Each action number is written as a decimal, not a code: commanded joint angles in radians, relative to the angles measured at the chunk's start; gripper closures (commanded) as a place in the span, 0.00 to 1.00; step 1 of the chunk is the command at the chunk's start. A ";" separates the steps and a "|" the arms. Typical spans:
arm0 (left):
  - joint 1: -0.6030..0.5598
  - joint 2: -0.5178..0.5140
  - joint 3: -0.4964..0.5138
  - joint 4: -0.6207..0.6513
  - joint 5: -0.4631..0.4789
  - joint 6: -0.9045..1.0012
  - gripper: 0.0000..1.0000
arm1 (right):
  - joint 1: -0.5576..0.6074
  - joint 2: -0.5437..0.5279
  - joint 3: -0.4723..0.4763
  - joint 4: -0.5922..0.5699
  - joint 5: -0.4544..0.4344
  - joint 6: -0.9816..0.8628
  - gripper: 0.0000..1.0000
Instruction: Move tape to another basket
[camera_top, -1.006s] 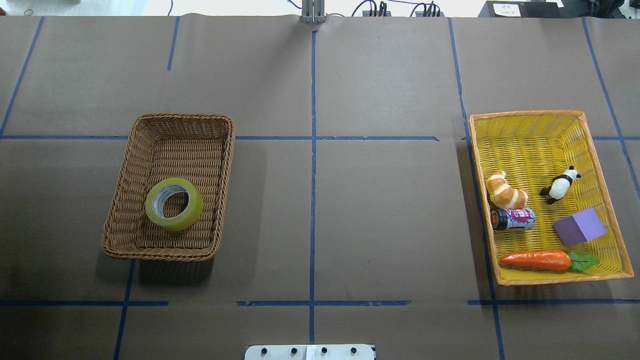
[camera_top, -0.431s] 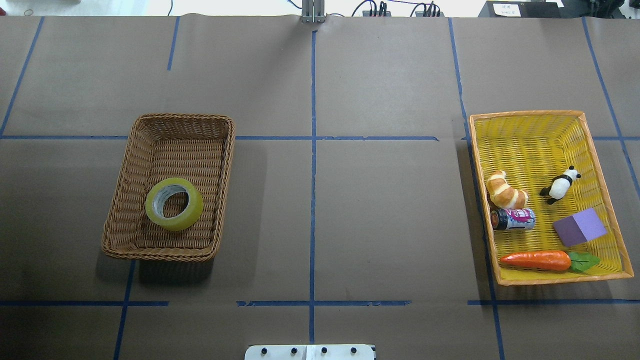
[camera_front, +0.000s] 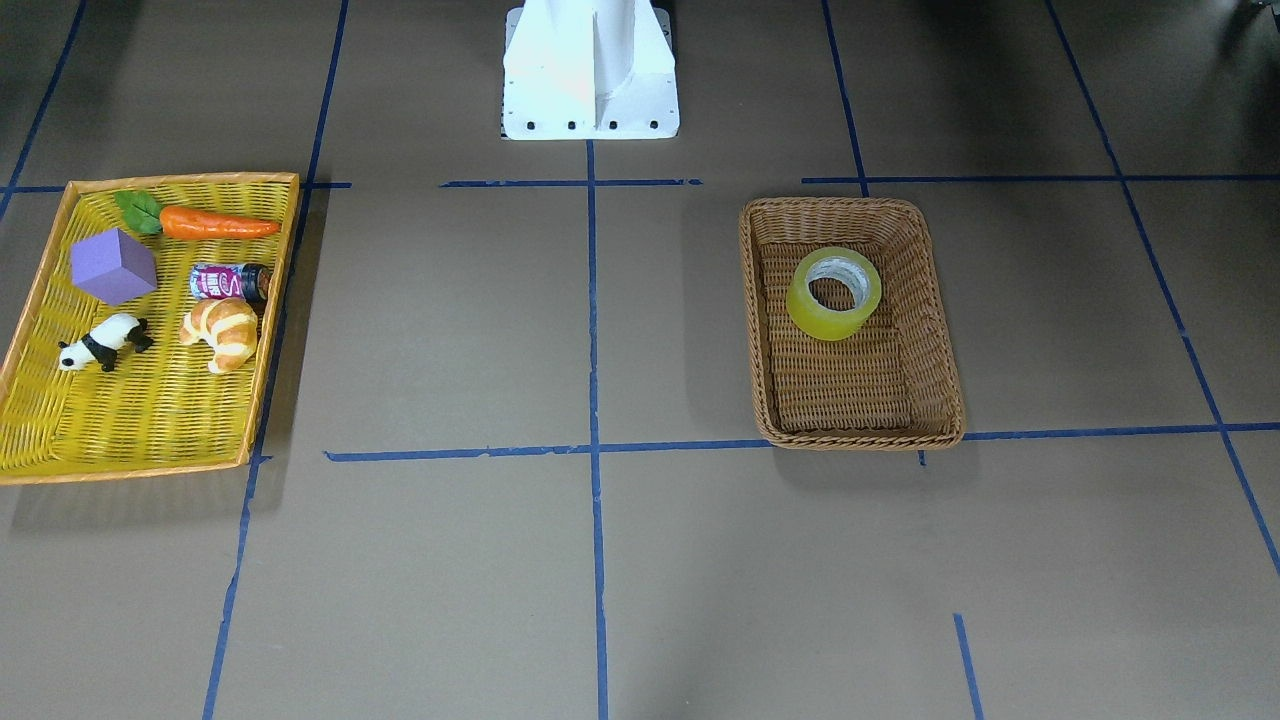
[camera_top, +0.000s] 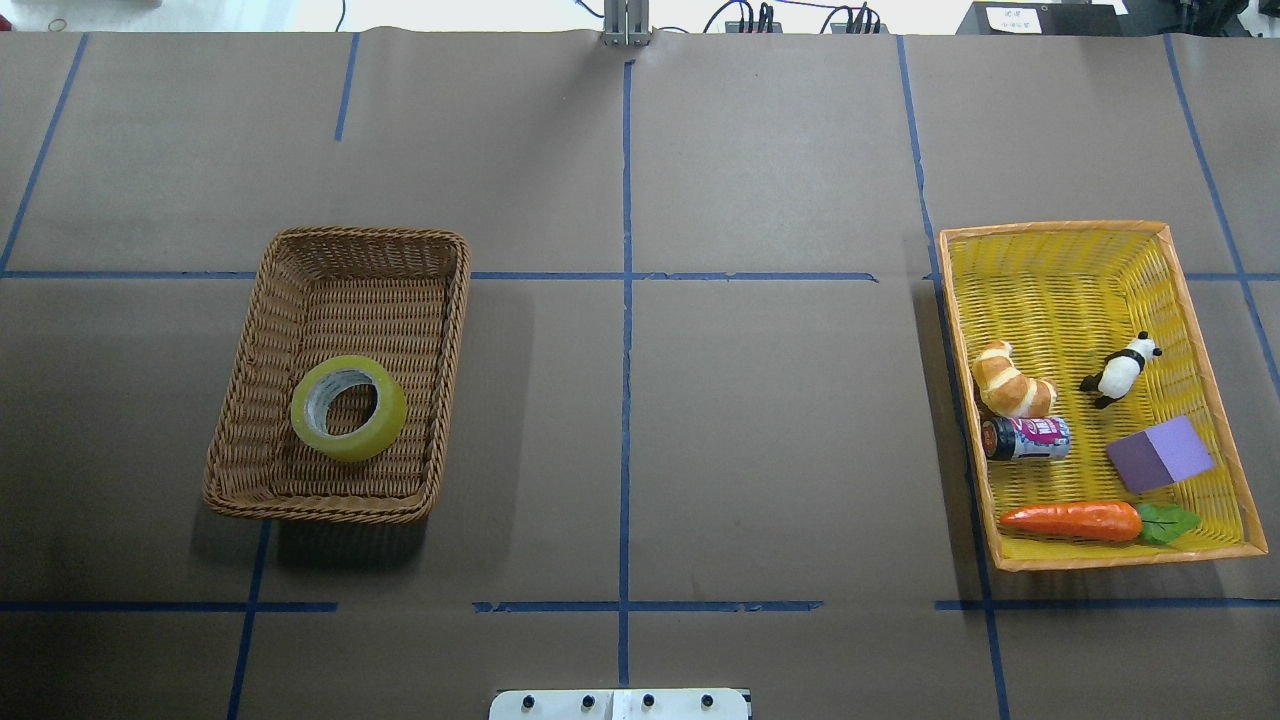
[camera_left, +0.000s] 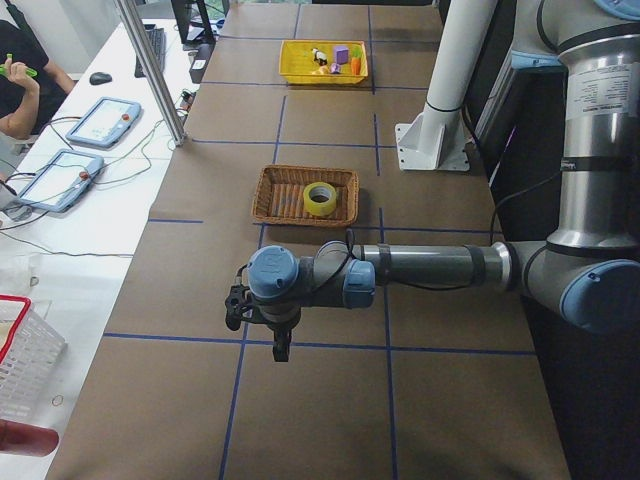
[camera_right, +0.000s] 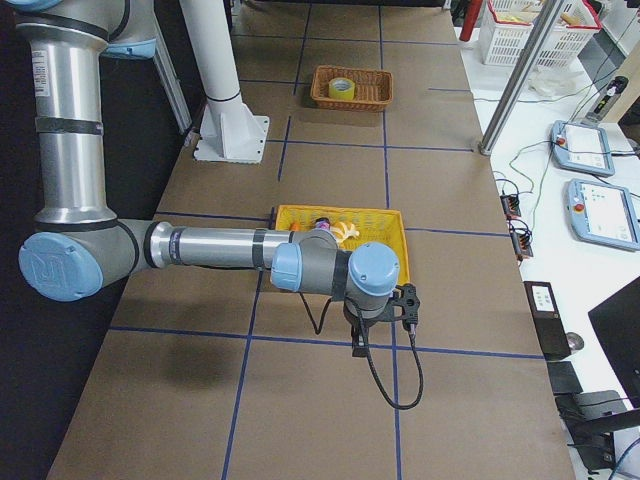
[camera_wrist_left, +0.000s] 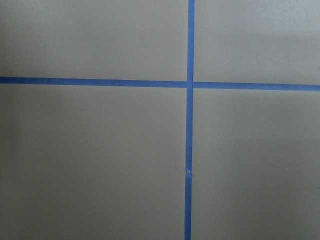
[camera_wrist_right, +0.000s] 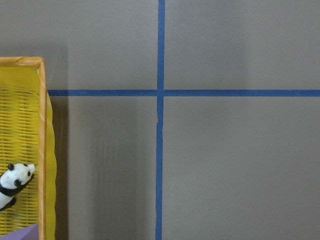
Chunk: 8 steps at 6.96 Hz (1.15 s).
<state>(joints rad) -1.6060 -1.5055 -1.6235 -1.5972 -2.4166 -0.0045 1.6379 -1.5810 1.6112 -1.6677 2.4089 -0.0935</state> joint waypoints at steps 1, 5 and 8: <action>0.000 -0.001 -0.001 0.000 0.001 0.000 0.00 | -0.006 0.001 0.001 0.000 -0.002 0.001 0.00; 0.000 -0.006 0.001 0.000 0.002 0.000 0.00 | -0.006 -0.001 -0.002 0.003 -0.005 -0.006 0.00; 0.000 -0.007 0.001 0.000 0.007 0.000 0.00 | -0.006 -0.001 -0.005 0.003 -0.005 -0.009 0.00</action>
<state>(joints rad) -1.6061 -1.5120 -1.6230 -1.5969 -2.4121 -0.0046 1.6322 -1.5815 1.6066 -1.6644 2.4038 -0.1014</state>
